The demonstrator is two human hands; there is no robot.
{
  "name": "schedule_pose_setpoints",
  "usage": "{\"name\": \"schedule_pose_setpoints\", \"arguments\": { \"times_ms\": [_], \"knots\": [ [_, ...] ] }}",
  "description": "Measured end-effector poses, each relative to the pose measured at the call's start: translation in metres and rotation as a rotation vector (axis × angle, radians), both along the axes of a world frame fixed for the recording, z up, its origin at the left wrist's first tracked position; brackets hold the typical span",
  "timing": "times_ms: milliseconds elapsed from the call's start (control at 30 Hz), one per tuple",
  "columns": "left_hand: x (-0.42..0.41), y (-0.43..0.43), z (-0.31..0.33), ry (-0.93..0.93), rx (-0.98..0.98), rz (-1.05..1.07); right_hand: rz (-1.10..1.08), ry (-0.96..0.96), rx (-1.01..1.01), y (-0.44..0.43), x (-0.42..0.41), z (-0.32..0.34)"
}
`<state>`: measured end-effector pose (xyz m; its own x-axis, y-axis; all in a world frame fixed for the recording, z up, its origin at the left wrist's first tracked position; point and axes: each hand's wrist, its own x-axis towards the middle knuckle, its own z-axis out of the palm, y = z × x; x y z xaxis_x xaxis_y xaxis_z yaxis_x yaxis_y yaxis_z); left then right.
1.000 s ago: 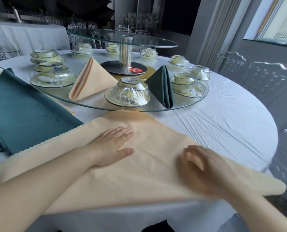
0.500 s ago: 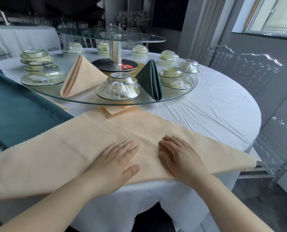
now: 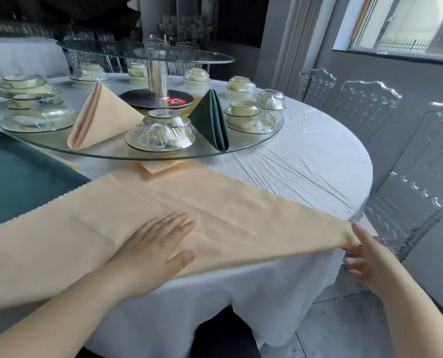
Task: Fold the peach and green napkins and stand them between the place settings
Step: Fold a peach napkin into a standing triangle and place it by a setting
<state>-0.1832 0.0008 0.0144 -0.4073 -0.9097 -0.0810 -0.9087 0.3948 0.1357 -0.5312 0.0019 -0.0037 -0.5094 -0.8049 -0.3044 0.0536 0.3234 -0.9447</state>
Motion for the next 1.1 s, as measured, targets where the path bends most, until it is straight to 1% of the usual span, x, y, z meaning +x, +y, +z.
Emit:
{"name": "schedule_pose_setpoints", "arguments": {
  "times_ms": [100,167,300,367,467,533,567,667,700,767,800,867,900,933,967,1033,1100],
  "knots": [
    [0.0,0.0,0.001,0.004,0.011,0.01,0.048,-0.123,-0.113,0.001,0.001,0.01],
    [-0.001,0.0,0.002,0.019,0.015,0.024,0.049,-0.127,-0.167,-0.006,0.003,0.024],
    [-0.008,-0.006,0.001,0.059,0.025,0.04,0.125,-0.058,-0.256,-0.038,0.014,0.061],
    [-0.015,-0.012,0.001,0.091,0.025,0.053,0.15,-0.04,-0.344,-0.06,0.018,0.078],
    [-0.023,-0.019,0.003,0.097,0.022,0.101,0.175,0.053,-0.473,-0.08,0.016,0.095],
    [-0.024,-0.022,0.002,0.09,0.023,0.096,0.194,0.117,-0.464,-0.084,0.008,0.091],
    [-0.023,-0.022,0.001,0.098,0.025,0.092,0.206,0.175,-0.408,-0.083,0.002,0.084],
    [-0.021,-0.02,0.001,0.073,0.04,0.064,0.194,0.451,-0.119,-0.072,-0.014,0.056],
    [-0.022,-0.019,0.001,0.064,0.043,0.058,0.175,0.5,-0.054,-0.069,-0.018,0.049],
    [-0.023,-0.017,0.003,0.072,0.039,0.04,0.12,0.549,0.0,-0.067,-0.014,0.043],
    [-0.023,-0.016,0.002,0.074,0.038,0.031,0.082,0.639,0.031,-0.067,-0.011,0.043],
    [-0.023,-0.015,0.001,0.074,0.047,0.024,0.052,0.973,0.144,-0.068,0.001,0.049],
    [-0.023,-0.014,0.001,0.079,0.041,0.017,0.066,1.134,0.143,-0.068,0.009,0.052],
    [-0.022,-0.012,0.0,0.071,0.04,0.007,0.101,1.233,0.093,-0.069,0.019,0.053],
    [-0.022,-0.01,-0.001,0.066,0.036,-0.002,0.176,1.273,0.023,-0.071,0.029,0.053],
    [-0.023,-0.008,-0.003,0.083,0.036,-0.012,0.399,1.316,-0.083,-0.071,0.052,0.048],
    [-0.023,-0.005,-0.003,0.078,0.036,-0.02,0.616,1.342,-0.088,-0.069,0.072,0.037]
  ]
}}
